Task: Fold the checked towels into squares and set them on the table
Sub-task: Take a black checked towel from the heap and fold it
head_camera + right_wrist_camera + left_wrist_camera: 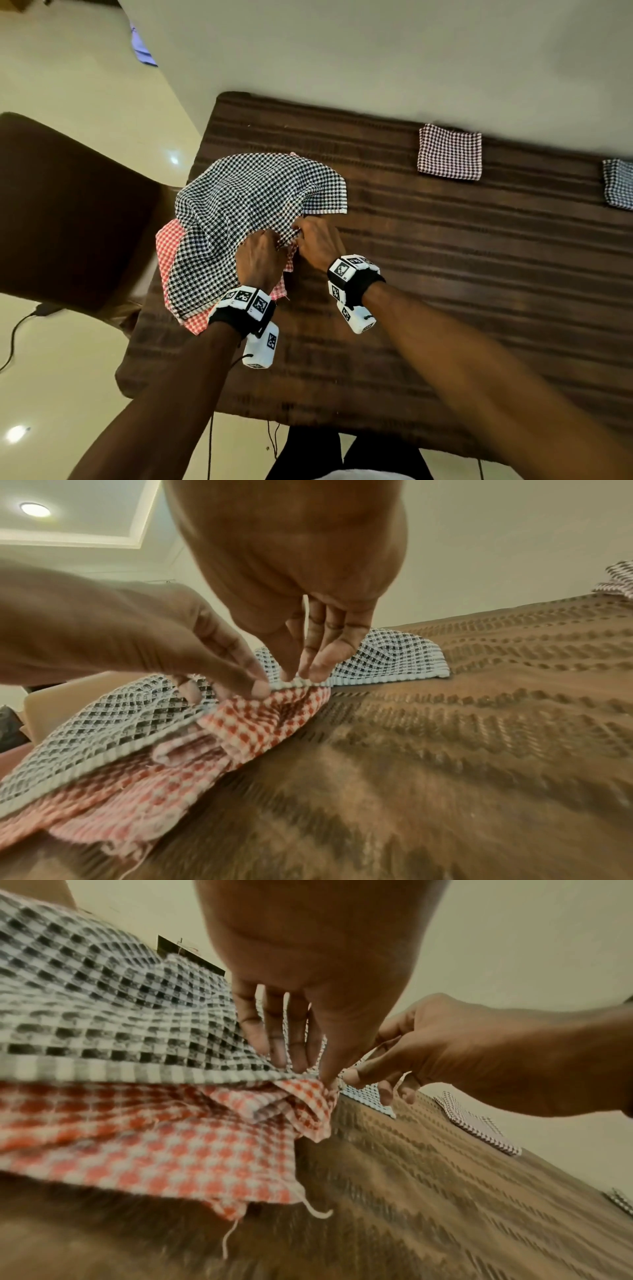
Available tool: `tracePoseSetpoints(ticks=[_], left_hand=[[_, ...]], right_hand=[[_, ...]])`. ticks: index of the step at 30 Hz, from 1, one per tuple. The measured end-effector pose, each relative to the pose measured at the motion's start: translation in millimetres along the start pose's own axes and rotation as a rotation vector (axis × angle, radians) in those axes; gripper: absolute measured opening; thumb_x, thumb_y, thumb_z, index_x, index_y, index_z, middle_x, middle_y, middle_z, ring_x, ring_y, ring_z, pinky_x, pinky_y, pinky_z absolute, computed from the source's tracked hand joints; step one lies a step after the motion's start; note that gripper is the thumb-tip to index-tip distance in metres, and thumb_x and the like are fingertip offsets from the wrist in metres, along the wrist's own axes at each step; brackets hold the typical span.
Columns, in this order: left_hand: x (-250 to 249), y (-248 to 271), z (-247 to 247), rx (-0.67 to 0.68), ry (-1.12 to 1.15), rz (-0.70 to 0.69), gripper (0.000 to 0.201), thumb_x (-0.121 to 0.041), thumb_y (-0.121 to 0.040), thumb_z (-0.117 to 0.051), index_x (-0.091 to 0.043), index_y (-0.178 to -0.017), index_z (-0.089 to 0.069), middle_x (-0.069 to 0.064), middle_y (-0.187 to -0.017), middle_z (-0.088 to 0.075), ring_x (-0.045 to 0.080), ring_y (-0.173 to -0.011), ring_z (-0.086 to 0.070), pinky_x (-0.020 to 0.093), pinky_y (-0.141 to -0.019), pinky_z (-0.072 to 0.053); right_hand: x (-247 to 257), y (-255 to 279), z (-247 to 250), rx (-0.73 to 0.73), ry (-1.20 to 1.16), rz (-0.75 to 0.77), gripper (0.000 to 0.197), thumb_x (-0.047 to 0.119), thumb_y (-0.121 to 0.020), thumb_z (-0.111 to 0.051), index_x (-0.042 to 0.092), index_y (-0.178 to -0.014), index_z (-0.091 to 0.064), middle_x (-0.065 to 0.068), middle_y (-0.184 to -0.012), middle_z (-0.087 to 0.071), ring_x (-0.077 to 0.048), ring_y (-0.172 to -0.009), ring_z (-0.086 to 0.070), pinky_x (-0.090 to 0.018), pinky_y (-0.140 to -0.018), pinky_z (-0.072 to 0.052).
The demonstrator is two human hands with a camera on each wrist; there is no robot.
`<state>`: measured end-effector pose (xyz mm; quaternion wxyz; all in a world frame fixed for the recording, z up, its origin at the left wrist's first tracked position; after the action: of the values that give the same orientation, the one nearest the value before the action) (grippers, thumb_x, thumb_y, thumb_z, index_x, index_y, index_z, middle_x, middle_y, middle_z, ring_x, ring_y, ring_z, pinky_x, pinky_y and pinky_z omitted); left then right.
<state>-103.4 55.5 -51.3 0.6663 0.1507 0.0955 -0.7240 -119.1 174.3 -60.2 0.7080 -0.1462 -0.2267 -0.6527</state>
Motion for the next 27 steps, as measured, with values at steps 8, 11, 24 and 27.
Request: tracePoseSetpoints(ticks=[8, 11, 24, 27], left_hand=[[2.4, 1.7, -15.1, 0.071, -0.081, -0.153, 0.023, -0.013, -0.090, -0.052, -0.005, -0.076, -0.067, 0.010, -0.077, -0.066, 0.022, -0.063, -0.060, 0.033, -0.056, -0.049], [7.8, 1.0, -13.8, 0.059, -0.017, -0.105, 0.023, -0.011, -0.087, -0.051, -0.005, -0.076, -0.070, 0.011, -0.078, -0.070, 0.024, -0.065, -0.063, 0.034, -0.056, -0.049], [8.3, 16.8, -9.0, 0.061, -0.158, -0.160, 0.010, -0.004, -0.089, -0.049, -0.001, -0.090, -0.058, 0.015, -0.091, -0.060, 0.030, -0.084, -0.055, 0.044, -0.068, -0.051], [-1.2, 19.3, 13.8, -0.090, 0.026, -0.190, 0.010, -0.006, -0.094, -0.041, -0.003, -0.096, -0.050, 0.011, -0.087, -0.052, 0.023, -0.071, -0.048, 0.037, -0.062, -0.047]], right_hand=[[0.6, 5.3, -2.8, 0.049, -0.004, 0.012, 0.026, 0.004, -0.086, -0.055, 0.009, -0.109, -0.065, -0.013, -0.102, -0.069, -0.029, -0.090, -0.064, -0.035, -0.075, -0.052], [1.6, 7.0, -6.1, 0.075, -0.017, 0.019, 0.025, 0.004, -0.086, -0.055, 0.010, -0.107, -0.067, -0.011, -0.103, -0.069, -0.028, -0.092, -0.065, -0.038, -0.078, -0.054], [9.4, 3.8, -16.7, 0.068, 0.053, 0.087, 0.026, 0.027, -0.086, -0.065, 0.008, -0.104, -0.066, -0.011, -0.106, -0.061, -0.025, -0.097, -0.058, -0.035, -0.077, -0.050], [24.0, 2.8, -5.0, -0.060, 0.095, 0.142, 0.015, 0.019, -0.085, -0.062, 0.010, -0.097, -0.064, -0.009, -0.103, -0.054, -0.022, -0.093, -0.052, -0.035, -0.072, -0.051]])
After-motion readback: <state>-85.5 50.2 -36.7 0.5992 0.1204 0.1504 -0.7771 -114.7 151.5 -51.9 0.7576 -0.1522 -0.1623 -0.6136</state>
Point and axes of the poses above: each hand's wrist, its own y-axis away from the middle knuckle, its own z-axis out of the back of the hand, x = y × z, the point moved 8 cm from there along -y, towards the middle knuckle
